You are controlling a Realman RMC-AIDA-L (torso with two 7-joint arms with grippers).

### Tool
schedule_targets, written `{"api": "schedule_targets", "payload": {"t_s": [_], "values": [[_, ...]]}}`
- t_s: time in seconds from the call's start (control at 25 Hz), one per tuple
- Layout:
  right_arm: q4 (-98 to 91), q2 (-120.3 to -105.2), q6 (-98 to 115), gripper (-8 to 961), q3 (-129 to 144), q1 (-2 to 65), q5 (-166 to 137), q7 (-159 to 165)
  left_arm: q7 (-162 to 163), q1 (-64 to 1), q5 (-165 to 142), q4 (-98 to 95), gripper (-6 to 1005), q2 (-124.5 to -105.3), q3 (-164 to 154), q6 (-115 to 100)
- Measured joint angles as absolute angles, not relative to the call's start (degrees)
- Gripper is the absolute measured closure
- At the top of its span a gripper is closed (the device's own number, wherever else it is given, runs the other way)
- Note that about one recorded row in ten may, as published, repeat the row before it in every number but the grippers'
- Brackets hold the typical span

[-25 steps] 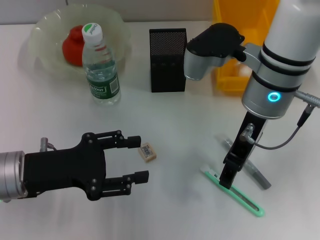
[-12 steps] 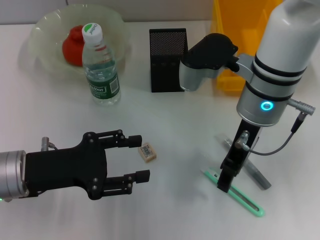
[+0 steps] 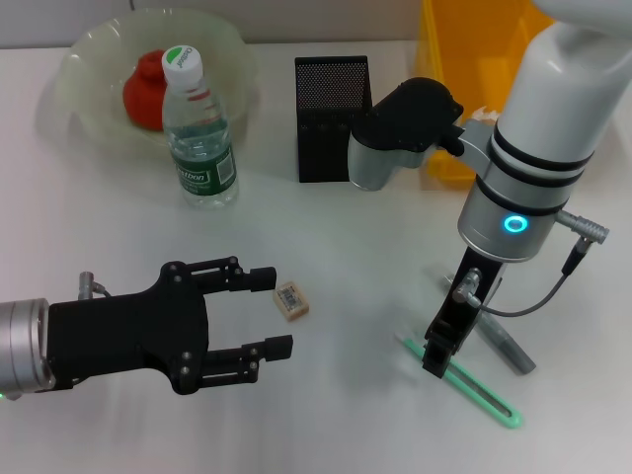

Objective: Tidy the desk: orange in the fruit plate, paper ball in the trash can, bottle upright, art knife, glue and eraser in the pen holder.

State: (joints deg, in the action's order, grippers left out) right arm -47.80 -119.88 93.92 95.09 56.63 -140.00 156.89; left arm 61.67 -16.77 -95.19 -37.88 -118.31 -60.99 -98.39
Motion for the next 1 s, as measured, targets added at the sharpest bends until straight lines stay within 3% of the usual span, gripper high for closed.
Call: {"api": "schedule_targets", "payload": {"t_s": [0.12,1.0], "values": [[-47.98,-119.88,93.83,549,95.05,56.62,-140.12,157.16,61.66,-16.81,-95.19,-37.82,318,-118.3,-60.99,-98.35],[-47.63,-119.88,92.42,550,97.46,56.85,-140.15,157.24,60.91,-17.24,-95.09,-37.09,322,-118.23,-61.0,-98.09]]}}
